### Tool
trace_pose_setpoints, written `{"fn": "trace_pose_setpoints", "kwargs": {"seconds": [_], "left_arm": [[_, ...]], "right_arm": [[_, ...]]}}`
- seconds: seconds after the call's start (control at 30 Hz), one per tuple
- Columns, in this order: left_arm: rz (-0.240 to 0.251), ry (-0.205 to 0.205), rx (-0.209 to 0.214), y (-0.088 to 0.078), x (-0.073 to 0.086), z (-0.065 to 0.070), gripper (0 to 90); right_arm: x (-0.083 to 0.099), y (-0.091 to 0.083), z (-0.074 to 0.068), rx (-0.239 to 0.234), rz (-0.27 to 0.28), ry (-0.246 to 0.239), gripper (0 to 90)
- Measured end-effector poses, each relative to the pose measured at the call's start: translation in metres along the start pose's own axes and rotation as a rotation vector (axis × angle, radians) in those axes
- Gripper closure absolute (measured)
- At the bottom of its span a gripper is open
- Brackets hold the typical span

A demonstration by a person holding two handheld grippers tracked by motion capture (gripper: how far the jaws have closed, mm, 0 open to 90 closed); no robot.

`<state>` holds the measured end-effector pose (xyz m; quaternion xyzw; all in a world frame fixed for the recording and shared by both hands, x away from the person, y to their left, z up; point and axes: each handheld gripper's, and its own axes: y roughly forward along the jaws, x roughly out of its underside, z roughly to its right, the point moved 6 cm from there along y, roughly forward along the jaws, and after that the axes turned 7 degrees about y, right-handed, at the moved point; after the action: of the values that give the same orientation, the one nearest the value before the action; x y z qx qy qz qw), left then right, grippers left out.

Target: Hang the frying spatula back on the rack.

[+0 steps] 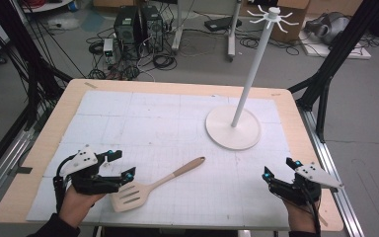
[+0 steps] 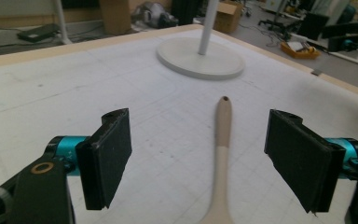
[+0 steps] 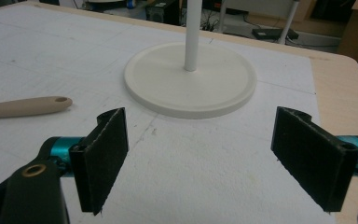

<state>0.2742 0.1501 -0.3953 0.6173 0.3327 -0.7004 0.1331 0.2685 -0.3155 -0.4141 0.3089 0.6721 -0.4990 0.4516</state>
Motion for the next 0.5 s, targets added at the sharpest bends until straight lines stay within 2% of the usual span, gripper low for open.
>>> {"fn": "trace_pose_setpoints", "kwargs": {"seconds": [0.03, 0.13, 0.17, 0.27, 0.43, 0.47, 0.5], "left_arm": [[0.0, 0.0, 0.0, 0.0, 0.0, 0.0, 23.4], [-0.056, 0.016, 0.054, 0.017, -0.005, 0.015, 24.7], [-0.056, 0.016, 0.054, 0.017, -0.005, 0.015, 25.7], [-0.09, 0.016, 0.09, 0.028, -0.01, 0.025, 26.9], [-0.124, 0.033, 0.097, 0.037, -0.013, 0.028, 26.5], [-0.157, 0.043, 0.108, 0.043, -0.012, 0.03, 26.2], [-0.157, 0.043, 0.108, 0.043, -0.012, 0.03, 25.9]], "right_arm": [[0.0, 0.0, 0.0, 0.0, 0.0, 0.0, 17.6], [0.0, 0.0, 0.001, 0.001, 0.003, 0.005, 17.6], [0.0, 0.0, 0.001, 0.001, 0.003, 0.005, 17.6], [-0.001, -0.001, -0.001, -0.002, 0.008, 0.0, 17.6], [-0.001, -0.001, -0.001, -0.003, 0.009, 0.003, 17.6], [-0.001, -0.001, -0.001, -0.003, 0.008, 0.003, 17.6], [-0.001, -0.001, -0.001, -0.003, 0.008, 0.003, 17.6]]}}
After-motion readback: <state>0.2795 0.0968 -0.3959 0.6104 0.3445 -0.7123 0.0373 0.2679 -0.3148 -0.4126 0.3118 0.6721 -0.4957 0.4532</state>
